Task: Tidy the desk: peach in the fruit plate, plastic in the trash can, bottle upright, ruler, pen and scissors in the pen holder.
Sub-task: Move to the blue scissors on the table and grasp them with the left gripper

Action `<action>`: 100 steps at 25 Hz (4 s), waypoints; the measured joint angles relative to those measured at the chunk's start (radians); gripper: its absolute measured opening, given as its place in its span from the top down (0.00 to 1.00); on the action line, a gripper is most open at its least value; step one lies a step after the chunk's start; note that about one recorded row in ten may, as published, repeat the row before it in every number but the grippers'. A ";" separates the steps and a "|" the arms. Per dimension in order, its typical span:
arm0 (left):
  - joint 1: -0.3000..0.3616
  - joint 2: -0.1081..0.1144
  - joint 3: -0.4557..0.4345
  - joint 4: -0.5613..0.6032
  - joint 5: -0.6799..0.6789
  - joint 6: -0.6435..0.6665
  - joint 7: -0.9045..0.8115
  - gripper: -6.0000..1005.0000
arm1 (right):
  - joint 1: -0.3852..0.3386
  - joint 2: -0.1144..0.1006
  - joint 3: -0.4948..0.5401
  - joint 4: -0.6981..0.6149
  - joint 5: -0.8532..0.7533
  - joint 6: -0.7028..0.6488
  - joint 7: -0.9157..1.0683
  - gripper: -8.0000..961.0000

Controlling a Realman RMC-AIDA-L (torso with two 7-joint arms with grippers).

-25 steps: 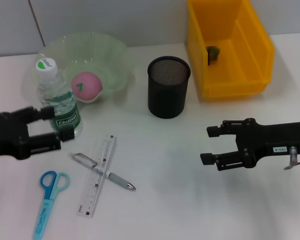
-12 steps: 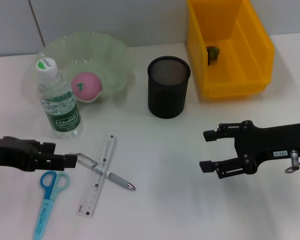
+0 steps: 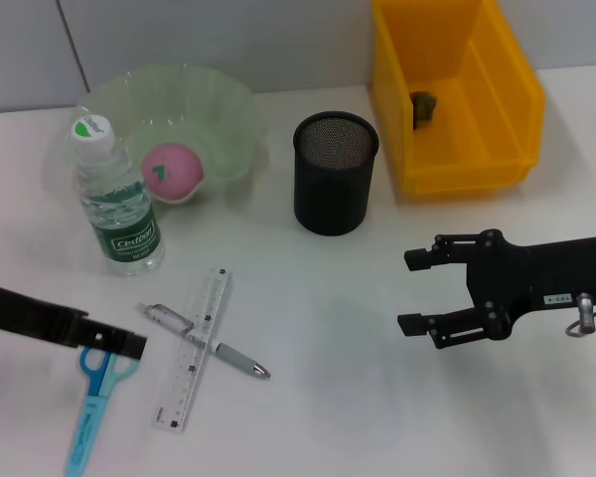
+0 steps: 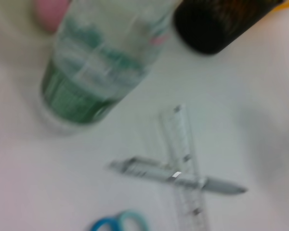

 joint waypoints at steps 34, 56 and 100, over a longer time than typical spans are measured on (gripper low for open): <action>-0.137 -0.012 0.327 -0.133 0.298 -0.085 -0.259 0.17 | -0.001 -0.008 0.007 -0.025 0.003 0.000 0.000 0.16; -0.140 -0.014 0.378 -0.171 0.299 -0.137 -0.259 0.18 | 0.001 -0.001 0.010 -0.044 0.009 0.002 -0.004 0.17; -0.155 -0.015 0.429 -0.167 0.344 -0.143 -0.258 0.62 | 0.001 0.000 0.018 -0.044 0.008 -0.008 -0.003 0.20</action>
